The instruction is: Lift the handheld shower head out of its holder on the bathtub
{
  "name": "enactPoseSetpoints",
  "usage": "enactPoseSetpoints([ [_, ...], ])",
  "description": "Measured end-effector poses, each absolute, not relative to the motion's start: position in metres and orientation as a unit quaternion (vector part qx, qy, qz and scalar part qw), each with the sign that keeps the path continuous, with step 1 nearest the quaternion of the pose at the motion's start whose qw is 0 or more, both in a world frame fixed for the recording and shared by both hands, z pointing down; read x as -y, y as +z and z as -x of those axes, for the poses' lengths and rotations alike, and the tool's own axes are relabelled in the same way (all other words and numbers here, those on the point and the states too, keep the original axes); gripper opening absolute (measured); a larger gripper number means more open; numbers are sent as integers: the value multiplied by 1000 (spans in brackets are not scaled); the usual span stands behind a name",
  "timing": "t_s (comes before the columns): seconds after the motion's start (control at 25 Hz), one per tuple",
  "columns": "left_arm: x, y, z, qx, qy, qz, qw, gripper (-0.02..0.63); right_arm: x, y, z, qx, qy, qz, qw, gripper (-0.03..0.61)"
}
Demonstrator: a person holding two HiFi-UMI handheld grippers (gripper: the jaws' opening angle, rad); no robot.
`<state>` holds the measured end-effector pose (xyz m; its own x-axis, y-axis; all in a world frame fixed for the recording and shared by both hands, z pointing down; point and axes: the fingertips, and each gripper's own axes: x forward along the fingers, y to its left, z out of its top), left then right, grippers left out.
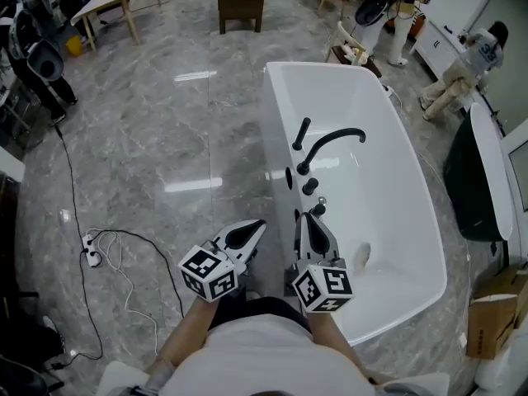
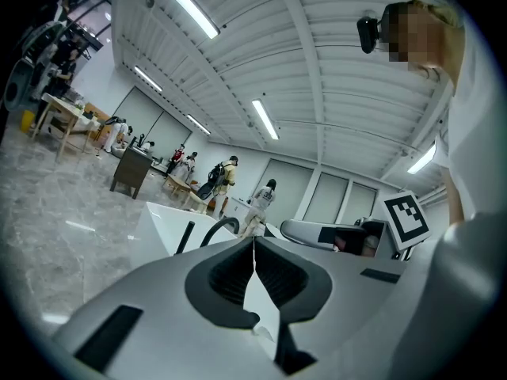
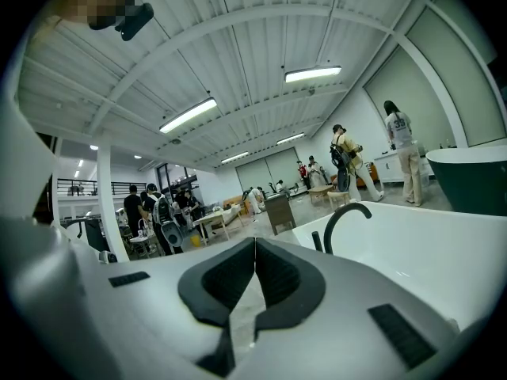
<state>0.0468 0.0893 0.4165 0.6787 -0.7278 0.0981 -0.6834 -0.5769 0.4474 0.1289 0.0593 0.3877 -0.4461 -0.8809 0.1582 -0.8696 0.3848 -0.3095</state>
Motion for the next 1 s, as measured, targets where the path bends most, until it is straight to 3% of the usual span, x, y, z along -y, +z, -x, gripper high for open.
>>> enactPoseSetpoints([
  [1.0, 89, 400, 10, 340, -45, -910, 232, 12, 99, 377, -81, -798, -185, 573, 21, 17],
])
